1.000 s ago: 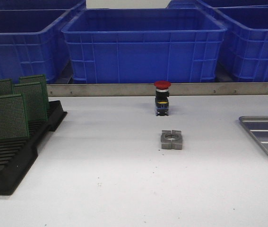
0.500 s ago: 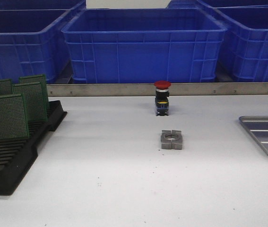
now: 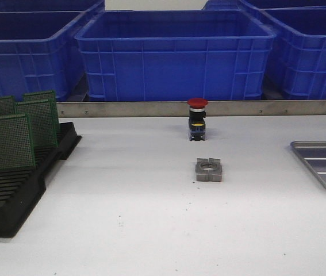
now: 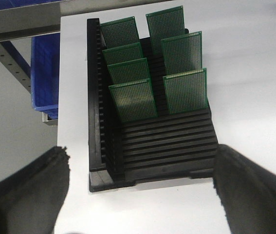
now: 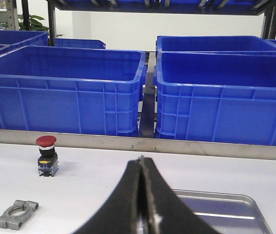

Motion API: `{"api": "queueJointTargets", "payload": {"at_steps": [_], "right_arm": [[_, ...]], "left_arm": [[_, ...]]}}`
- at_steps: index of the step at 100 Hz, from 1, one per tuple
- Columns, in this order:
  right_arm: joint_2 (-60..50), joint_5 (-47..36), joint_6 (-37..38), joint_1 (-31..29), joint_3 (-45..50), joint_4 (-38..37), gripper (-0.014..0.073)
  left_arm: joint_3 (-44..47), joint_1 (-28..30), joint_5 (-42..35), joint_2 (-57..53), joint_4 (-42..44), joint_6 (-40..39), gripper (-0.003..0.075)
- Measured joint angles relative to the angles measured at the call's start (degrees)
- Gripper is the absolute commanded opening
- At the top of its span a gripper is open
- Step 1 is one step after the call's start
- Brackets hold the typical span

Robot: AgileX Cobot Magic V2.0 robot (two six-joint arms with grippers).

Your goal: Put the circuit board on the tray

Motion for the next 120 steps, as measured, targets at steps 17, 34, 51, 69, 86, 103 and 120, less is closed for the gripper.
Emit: {"api": "queueJointTargets", "payload": {"at_steps": [17,34,51,69,86,103,120], "right_arm": [[0.00,0.00,0.00,0.00,0.00,0.00,-0.0068],[0.00,0.00,0.00,0.00,0.00,0.00,-0.0068],[0.00,0.00,0.00,0.00,0.00,0.00,-0.0068],[0.00,0.00,0.00,0.00,0.00,0.00,-0.0068],[0.00,0.00,0.00,0.00,0.00,0.00,-0.0068],[0.00,-0.09,0.00,0.00,0.00,0.00,-0.0068],[0.00,-0.09,0.00,0.00,0.00,0.00,-0.0068]], "left_arm": [[-1.22,0.03,-2.00,1.96,-0.80,4.84,0.0592],[-5.84,0.03,-0.52,11.12,-4.18,19.45,0.0590],[-11.96,0.03,3.95,22.49,-9.99,38.60,0.0590],[-18.85,0.03,8.10,33.84,-12.55,54.91,0.0590],[-22.60,0.03,11.00,42.48,-15.35,68.47,0.0590],[-23.94,0.03,11.04,48.89,-16.50,75.46,0.0590],[-24.05,0.03,8.11,53.23,-16.67,76.92,0.0590]]}}
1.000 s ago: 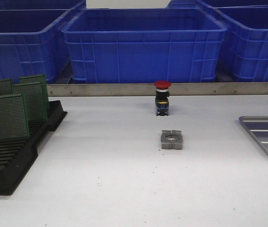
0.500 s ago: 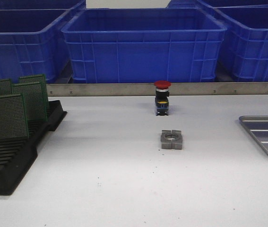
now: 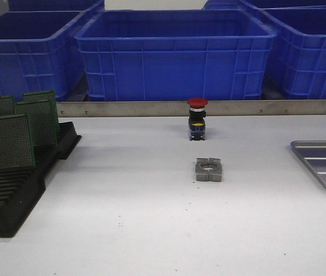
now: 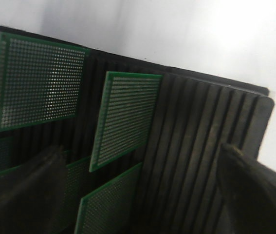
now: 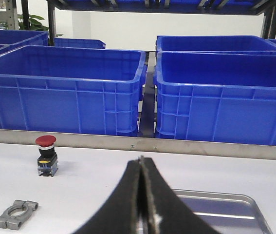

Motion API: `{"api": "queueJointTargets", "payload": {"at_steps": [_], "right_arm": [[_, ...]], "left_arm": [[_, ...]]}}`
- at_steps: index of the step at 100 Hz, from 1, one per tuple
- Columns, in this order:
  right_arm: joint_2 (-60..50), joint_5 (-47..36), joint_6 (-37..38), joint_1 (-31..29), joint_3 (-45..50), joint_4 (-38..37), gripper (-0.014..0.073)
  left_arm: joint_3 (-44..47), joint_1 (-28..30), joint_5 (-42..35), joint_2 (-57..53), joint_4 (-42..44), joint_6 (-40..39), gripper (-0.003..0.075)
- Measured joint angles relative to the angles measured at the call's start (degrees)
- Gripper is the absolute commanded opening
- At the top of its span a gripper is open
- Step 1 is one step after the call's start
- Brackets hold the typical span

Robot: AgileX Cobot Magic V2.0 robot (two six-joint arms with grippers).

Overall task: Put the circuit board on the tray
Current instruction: 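Lower the left gripper onto a green circuit board in the black rack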

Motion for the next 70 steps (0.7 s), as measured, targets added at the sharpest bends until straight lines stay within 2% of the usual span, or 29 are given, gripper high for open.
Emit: {"api": "queueJointTargets", "payload": {"at_steps": [32,70], "right_arm": [[0.00,0.00,0.00,0.00,0.00,0.00,-0.0068],[0.00,0.00,0.00,0.00,0.00,0.00,-0.0068]], "left_arm": [[-0.12,0.00,-5.05,3.01,-2.09,3.22,0.0590],[-0.12,0.00,-4.42,6.52,-4.92,4.50,0.0582]]}}
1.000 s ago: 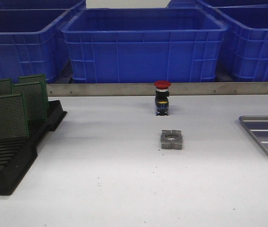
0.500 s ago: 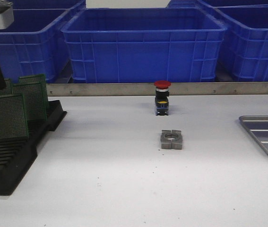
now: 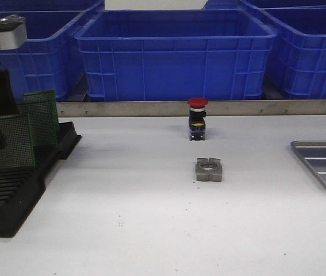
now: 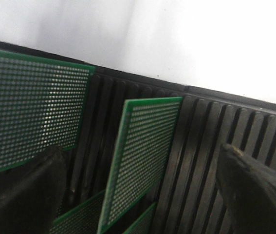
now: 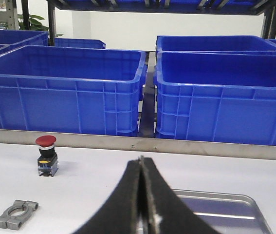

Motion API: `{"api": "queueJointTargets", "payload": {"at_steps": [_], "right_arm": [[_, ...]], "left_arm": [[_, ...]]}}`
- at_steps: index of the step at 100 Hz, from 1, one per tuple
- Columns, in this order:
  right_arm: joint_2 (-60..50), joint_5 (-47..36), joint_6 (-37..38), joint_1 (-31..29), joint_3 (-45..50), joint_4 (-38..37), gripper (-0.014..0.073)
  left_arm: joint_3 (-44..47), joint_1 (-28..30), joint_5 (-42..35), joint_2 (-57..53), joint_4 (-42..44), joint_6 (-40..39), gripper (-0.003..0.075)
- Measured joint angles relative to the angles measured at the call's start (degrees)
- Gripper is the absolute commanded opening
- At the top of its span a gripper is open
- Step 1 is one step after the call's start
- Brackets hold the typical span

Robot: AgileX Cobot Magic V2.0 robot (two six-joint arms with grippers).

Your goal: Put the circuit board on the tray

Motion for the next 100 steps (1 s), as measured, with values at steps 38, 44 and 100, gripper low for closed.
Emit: {"api": "queueJointTargets", "payload": {"at_steps": [38,44,100], "right_arm": [[0.00,0.00,0.00,0.00,0.00,0.00,-0.0068],[0.00,0.00,0.00,0.00,0.00,0.00,-0.0068],[0.00,0.00,0.00,0.00,0.00,0.00,-0.0068]], "left_arm": [[0.00,0.00,0.76,0.47,0.00,0.00,-0.0017],[-0.22,0.00,1.52,0.47,0.13,0.31,-0.0018],[-11.18,0.00,12.93,-0.41,-6.48,0.15,-0.0018]]}}
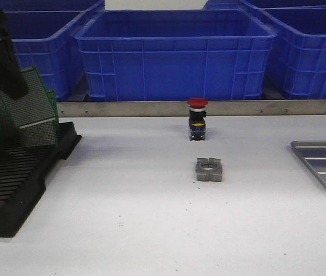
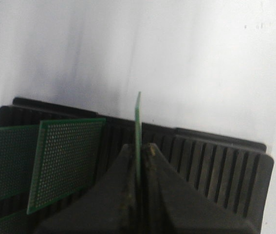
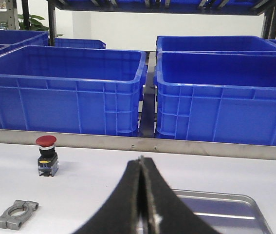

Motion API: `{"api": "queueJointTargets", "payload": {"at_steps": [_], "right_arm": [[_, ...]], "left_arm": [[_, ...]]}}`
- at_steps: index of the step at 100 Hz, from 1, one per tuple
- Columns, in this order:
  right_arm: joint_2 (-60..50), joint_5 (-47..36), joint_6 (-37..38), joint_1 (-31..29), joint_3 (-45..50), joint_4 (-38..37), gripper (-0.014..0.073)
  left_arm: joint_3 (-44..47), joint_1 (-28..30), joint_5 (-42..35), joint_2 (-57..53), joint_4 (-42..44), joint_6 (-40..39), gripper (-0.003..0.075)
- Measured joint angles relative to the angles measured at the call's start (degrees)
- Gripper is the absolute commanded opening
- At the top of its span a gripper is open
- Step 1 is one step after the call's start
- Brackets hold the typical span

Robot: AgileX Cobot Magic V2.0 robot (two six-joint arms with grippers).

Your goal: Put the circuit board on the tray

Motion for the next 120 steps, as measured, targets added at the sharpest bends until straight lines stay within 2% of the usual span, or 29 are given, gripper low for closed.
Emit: {"api": "queueJointTargets", "payload": {"at_steps": [20,44,55,72,95,109,120], "right_arm": [[0.00,0.00,0.00,0.00,0.00,0.00,-0.0068],[0.00,-3.44,0.33,0.00,0.00,0.00,-0.0068],[0.00,-2.09,2.38,0.00,-0.18,0.00,-0.0068],[1.65,9.43,6.82,0.00,-7.99,0.21,-0.0068],[13.76,29.89,7.73,0.00,-25.06,0.61,-0.0068],[20.84,37.25,7.81,0.00,-31.57,1.01,-0.0068],[24.11,39.49,7.81,0.00,-32.97,1.10,-0.0061]], "left_arm": [[-0.28,-2.10,0.34,-2.83,-6.65,-0.81,-0.0018],[-0.28,-12.39,0.37,-3.39,-9.43,-6.40,-0.0018],[-0.28,-16.41,0.58,-3.39,-9.61,-7.31,-0.0019],[-0.28,-20.76,0.58,-3.39,-9.74,-7.69,-0.0019],[-0.28,-22.03,0.67,-3.39,-10.21,-7.69,-0.0019],[-0.28,-22.13,0.67,-3.39,-10.34,-7.69,-0.0018],[-0.28,-22.13,0.67,-3.39,-10.43,-7.69,-0.0019]]}}
